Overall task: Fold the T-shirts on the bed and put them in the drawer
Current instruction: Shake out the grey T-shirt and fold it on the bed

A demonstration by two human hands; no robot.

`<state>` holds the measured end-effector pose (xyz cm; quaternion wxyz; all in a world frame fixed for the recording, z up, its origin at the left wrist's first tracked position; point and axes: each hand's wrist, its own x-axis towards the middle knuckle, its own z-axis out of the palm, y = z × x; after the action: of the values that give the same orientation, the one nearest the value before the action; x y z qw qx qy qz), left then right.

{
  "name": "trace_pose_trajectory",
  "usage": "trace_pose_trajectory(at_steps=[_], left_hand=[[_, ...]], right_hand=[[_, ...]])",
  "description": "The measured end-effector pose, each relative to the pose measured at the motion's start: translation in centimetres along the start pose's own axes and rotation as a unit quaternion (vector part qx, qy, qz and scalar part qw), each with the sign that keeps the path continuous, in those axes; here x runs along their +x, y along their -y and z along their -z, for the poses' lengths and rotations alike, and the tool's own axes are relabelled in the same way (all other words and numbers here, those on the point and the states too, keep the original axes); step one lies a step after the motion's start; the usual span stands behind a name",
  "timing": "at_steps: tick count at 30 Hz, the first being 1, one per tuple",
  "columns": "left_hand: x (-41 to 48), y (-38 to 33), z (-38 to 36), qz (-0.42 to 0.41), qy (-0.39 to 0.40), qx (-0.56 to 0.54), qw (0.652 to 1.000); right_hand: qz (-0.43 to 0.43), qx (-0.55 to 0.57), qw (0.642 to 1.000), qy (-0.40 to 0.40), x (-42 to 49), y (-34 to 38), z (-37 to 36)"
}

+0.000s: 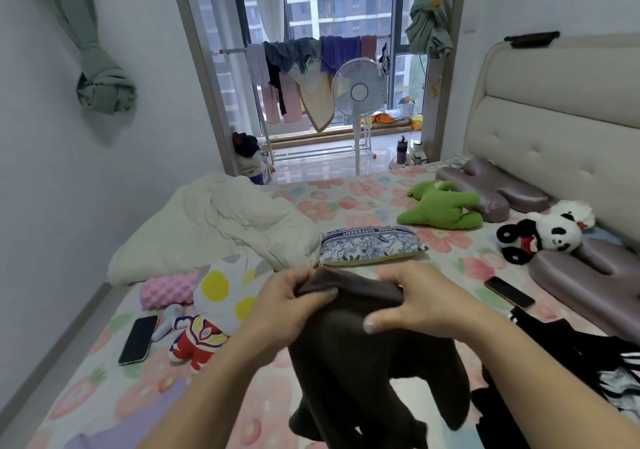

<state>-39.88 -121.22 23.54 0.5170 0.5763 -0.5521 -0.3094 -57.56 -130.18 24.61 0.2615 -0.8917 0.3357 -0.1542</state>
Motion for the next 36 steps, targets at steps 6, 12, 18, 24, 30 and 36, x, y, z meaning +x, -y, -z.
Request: trace_pose_trajectory(at_steps=[6, 12, 18, 24, 30, 36], left_hand=[[1.2, -0.2, 3.0, -0.002, -0.094, 0.056, 0.994], [0.4, 2.3, 5.4, 0.127, 0.058, 0.323, 0.936], [-1.0, 5.7, 6.2, 0.144, -0.045, 0.233, 0.961], [-0.6, 5.7, 6.9, 0.100, -0.118, 0.188, 0.970], [0.6, 5.0, 7.3, 0.076, -0.136, 0.224, 0.962], [0.5, 6.5, 8.3, 0.185, -0.110, 0.146, 0.966]], right_hand=[[-0.118, 0.121, 0.982, -0.081, -0.4, -3.7, -0.8], [-0.125, 0.199, 0.950, -0.204, -0.8, -4.8, -1.3], [-0.091, 0.068, 0.966, -0.231, -1.1, -5.5, -1.9], [-0.056, 0.050, 0.995, -0.062, -1.2, -4.8, 0.1], [-0.096, -0.172, 0.979, 0.044, -0.4, -6.9, 1.6], [-0.138, 0.051, 0.988, -0.054, -1.2, -10.1, 0.5]])
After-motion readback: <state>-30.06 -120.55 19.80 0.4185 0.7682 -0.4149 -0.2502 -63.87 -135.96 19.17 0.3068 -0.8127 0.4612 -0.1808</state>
